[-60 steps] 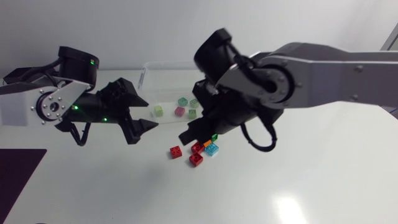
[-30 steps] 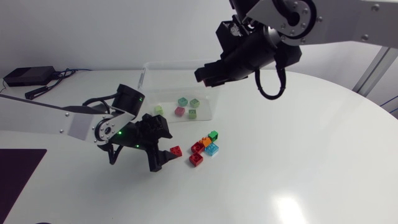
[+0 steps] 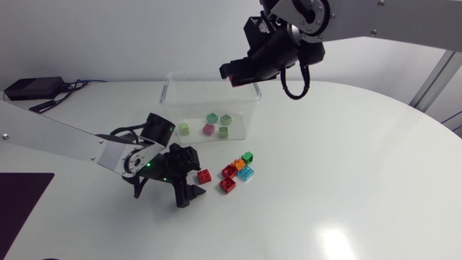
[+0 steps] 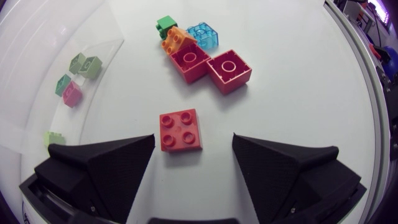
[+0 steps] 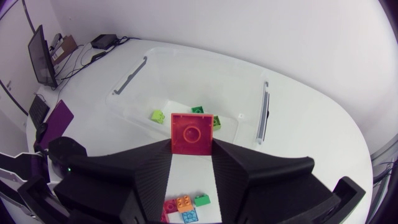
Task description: Place the duplo bricks in the container
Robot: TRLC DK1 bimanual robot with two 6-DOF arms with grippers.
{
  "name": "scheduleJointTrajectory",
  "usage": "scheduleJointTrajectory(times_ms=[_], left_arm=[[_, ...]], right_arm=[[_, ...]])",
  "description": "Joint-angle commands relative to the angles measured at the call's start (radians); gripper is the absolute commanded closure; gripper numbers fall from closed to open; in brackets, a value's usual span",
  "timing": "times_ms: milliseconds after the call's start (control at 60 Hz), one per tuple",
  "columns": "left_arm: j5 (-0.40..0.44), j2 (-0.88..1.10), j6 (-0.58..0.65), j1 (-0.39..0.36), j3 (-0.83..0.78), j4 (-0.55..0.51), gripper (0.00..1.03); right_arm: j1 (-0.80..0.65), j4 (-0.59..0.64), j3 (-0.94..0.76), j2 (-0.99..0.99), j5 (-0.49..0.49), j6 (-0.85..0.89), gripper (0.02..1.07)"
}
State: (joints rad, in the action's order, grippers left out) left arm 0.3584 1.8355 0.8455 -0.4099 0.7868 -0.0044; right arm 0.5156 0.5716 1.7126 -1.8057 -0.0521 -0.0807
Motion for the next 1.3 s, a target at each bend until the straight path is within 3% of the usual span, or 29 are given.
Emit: scheduleJointTrajectory(times_ms=[0,467,583,717,750,783,883,1133,1283], left_arm=[[-0.004,0.033,0.021,-0.012,-0.009,0.02,0.17],[-0.003,0.08,0.02,-0.027,0.0,0.075,0.18],[-0.003,0.085,0.02,-0.03,-0.003,0.076,0.33],[-0.003,0.096,0.02,-0.036,-0.006,0.089,0.6],[-0.003,0.096,0.017,-0.036,-0.009,0.093,0.68],[-0.003,0.096,0.017,-0.036,-0.011,0.095,0.68],[-0.003,0.088,0.021,-0.049,-0.027,0.098,0.7],[-0.001,-0.061,0.018,-0.04,-0.07,0.087,0.71],[0.002,-0.243,0.02,-0.009,-0.05,-0.042,0.71]], right_arm=[[-0.015,-0.009,0.05,-0.058,-0.003,0.013,0.78],[-0.054,-0.022,0.183,-0.216,-0.003,0.022,0.78],[-0.065,-0.022,0.214,-0.248,-0.003,0.025,0.78],[-0.072,-0.016,0.254,-0.291,-0.003,0.03,0.76],[-0.075,-0.015,0.263,-0.299,0.0,0.032,0.71],[-0.077,-0.01,0.275,-0.308,0.001,0.032,0.59],[-0.078,0.028,0.318,-0.33,0.001,0.036,0.08],[-0.08,0.071,0.321,-0.242,0.0,0.045,0.07],[-0.069,0.088,0.214,-0.104,-0.003,0.053,0.07]])
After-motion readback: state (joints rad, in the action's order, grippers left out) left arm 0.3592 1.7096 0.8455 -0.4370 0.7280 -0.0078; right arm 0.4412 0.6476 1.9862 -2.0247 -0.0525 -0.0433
